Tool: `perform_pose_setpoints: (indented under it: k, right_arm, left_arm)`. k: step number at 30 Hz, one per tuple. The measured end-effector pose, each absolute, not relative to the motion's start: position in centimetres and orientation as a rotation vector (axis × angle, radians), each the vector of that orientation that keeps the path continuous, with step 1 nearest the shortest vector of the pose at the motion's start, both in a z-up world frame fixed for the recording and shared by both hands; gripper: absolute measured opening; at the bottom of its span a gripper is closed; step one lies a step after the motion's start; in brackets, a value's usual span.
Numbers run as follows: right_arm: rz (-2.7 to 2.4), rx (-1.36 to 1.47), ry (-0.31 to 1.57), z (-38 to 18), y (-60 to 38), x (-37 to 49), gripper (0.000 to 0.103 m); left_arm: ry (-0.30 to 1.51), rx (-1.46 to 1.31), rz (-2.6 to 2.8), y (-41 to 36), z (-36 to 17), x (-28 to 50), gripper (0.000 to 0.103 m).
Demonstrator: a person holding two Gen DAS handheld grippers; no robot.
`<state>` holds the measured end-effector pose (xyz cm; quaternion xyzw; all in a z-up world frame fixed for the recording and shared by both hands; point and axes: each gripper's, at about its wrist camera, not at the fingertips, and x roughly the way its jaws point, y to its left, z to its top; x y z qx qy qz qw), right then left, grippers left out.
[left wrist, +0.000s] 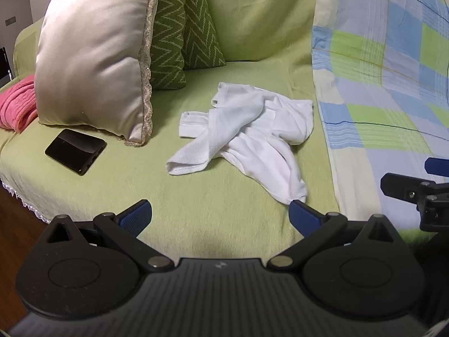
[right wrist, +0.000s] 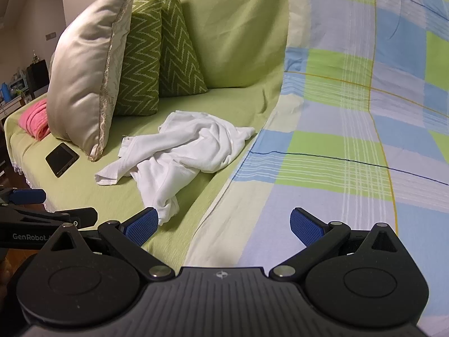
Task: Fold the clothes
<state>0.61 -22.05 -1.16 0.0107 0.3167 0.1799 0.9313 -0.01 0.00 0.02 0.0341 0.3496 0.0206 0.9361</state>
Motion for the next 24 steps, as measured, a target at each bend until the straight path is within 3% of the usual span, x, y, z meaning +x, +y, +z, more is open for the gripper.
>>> perform_pose_setpoints:
  k: [24]
  right_arm:
    - [0.373,0.035,0.672,-1.1,-22.02,0.88,0.103]
  left_arm:
    - [0.741,0.033,0.018,0.21,-0.5,0.27,0.102]
